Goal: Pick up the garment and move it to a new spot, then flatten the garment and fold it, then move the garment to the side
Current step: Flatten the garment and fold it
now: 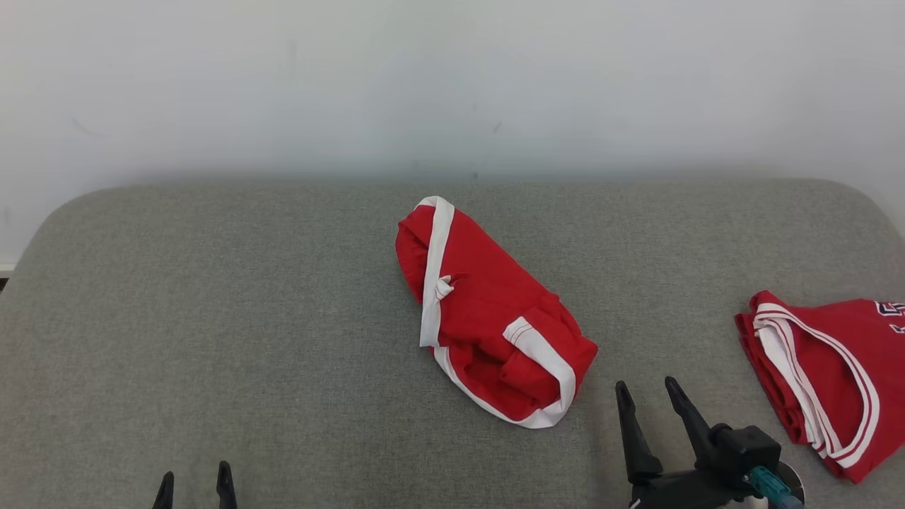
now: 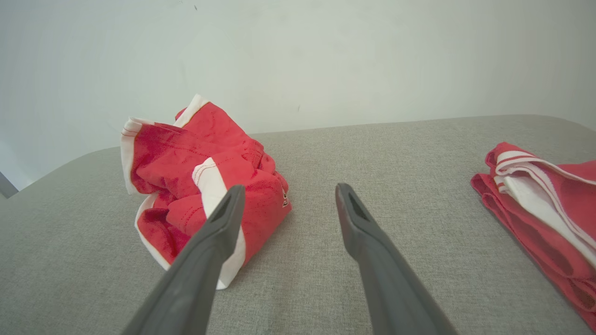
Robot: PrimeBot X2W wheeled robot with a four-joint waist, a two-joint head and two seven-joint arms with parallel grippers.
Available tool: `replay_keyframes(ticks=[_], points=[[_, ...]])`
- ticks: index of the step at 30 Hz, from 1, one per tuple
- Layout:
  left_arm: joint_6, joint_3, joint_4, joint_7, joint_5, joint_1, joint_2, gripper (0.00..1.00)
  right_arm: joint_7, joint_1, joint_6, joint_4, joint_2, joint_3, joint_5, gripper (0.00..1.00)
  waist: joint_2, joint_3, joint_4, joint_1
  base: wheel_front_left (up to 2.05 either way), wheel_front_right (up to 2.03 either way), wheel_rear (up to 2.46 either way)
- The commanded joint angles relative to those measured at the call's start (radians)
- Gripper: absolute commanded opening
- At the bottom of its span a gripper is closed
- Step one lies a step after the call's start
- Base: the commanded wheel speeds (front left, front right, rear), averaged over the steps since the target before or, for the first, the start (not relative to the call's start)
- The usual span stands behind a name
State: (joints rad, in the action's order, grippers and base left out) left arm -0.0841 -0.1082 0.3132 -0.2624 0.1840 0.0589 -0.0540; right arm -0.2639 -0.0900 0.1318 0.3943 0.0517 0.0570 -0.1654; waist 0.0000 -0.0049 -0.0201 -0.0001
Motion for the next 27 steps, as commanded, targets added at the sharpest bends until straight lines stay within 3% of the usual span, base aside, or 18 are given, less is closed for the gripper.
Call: replay_keyframes(ticks=[1, 9, 15, 27], points=[[-0.002, 0.002, -0.003, -0.003, -0.006, -0.010, 0.004, 1.00, 0.000, -0.014, -0.003, -0.006, -0.001, 0.013, -0.001, 1.00, 0.0000, 0.008, 0.013, 0.0001, 0.00, 0.00, 0.00], [0.007, 0.056, -0.002, -0.003, 0.037, -0.034, 0.004, 1.00, 0.000, -0.094, -0.003, 0.002, -0.001, 0.088, 0.003, 1.00, 0.0000, 0.045, 0.063, 0.0001, 0.00, 0.00, 0.00], [0.021, 0.117, 0.000, -0.003, 0.065, -0.064, 0.004, 1.00, 0.000, -0.230, -0.003, 0.038, -0.001, 0.162, 0.027, 1.00, 0.0000, 0.093, 0.146, 0.0001, 0.00, 0.00, 0.00], [0.045, 0.173, 0.001, -0.003, 0.105, -0.077, 0.004, 1.00, 0.000, -0.433, -0.003, 0.273, 0.007, 0.211, 0.053, 1.00, 0.0000, 0.135, 0.245, 0.0001, 0.00, 0.00, 0.00]])
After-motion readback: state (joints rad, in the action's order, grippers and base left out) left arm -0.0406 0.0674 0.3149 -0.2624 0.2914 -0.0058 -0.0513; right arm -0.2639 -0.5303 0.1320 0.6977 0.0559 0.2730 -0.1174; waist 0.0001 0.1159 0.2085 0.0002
